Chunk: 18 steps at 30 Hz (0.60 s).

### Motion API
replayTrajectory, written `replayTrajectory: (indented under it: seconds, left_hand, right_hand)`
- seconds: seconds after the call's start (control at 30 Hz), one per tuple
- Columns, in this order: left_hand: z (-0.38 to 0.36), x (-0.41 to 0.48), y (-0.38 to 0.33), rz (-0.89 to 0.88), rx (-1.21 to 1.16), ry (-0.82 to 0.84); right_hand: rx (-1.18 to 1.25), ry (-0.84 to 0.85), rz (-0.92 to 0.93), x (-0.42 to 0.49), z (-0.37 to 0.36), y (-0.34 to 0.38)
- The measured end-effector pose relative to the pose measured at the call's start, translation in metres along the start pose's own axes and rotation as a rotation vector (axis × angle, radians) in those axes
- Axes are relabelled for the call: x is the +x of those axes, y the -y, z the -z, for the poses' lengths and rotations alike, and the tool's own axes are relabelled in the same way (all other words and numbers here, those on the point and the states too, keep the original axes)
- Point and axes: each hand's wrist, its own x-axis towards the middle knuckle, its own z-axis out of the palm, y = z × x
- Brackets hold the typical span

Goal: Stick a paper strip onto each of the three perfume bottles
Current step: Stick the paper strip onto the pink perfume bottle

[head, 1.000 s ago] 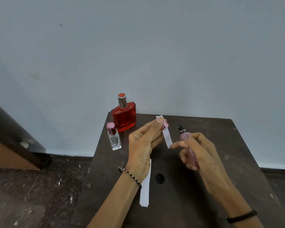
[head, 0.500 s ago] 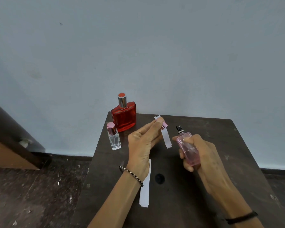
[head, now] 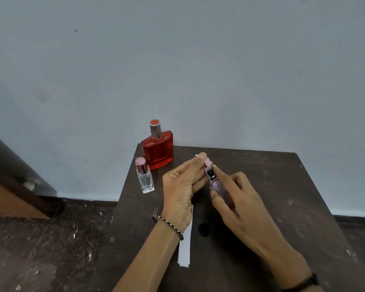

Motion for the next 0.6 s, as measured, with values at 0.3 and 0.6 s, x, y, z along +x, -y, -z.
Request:
replayTrajectory:
  seconds: [0.3, 0.6]
  left_hand:
    - [0.003, 0.003, -0.003, -0.037, 0.058, 0.013]
    - [0.002, 0.007, -0.002, -0.027, 0.129, 0.004]
  right_hand:
    - [0.459, -0.184, -0.401, -0.003, 0.018, 0.004]
    - [0.929, -0.008, -0.473, 0.002, 0.028, 0.012]
